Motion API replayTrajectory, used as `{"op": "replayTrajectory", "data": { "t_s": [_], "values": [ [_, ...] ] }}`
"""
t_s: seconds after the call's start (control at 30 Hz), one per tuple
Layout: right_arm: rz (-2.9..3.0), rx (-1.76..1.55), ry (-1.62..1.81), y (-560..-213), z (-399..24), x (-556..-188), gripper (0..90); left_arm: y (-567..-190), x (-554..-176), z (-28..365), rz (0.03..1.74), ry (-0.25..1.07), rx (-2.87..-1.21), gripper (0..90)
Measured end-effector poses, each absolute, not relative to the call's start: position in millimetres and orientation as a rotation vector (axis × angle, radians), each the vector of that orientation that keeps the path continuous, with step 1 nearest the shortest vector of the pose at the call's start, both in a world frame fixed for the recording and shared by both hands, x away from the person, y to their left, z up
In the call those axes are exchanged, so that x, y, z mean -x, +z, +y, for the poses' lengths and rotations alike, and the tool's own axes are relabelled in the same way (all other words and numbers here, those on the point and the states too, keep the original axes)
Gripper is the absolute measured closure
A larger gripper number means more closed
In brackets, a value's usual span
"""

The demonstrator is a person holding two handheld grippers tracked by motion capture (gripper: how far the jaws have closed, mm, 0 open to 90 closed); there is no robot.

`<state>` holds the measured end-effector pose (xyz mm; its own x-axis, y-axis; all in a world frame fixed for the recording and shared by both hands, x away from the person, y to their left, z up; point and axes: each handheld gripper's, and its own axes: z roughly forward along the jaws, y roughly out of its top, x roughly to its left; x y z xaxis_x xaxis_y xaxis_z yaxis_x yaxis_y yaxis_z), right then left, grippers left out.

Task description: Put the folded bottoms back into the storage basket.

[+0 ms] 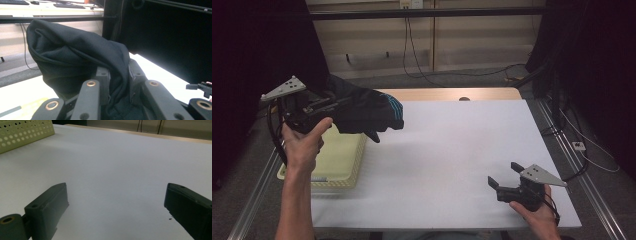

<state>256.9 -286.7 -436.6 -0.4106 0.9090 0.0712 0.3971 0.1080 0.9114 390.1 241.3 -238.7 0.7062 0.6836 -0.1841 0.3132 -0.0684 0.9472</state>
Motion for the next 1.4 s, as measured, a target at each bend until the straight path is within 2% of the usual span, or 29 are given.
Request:
{"op": "replayTrajectory", "data": {
  "t_s": [0.7,1.4],
  "values": [
    [1.871,-1.272,1.276,-436.6,-286.1,-257.0,5.1,-232.9,-380.3,272.7,0.867,0.43,-1.654,75.5],
    [1.878,-1.268,1.274,-437.1,-284.8,-257.7,5.1,-256.1,-378.4,306.3,0.951,0.425,-1.632,75.5]
  ]
}}
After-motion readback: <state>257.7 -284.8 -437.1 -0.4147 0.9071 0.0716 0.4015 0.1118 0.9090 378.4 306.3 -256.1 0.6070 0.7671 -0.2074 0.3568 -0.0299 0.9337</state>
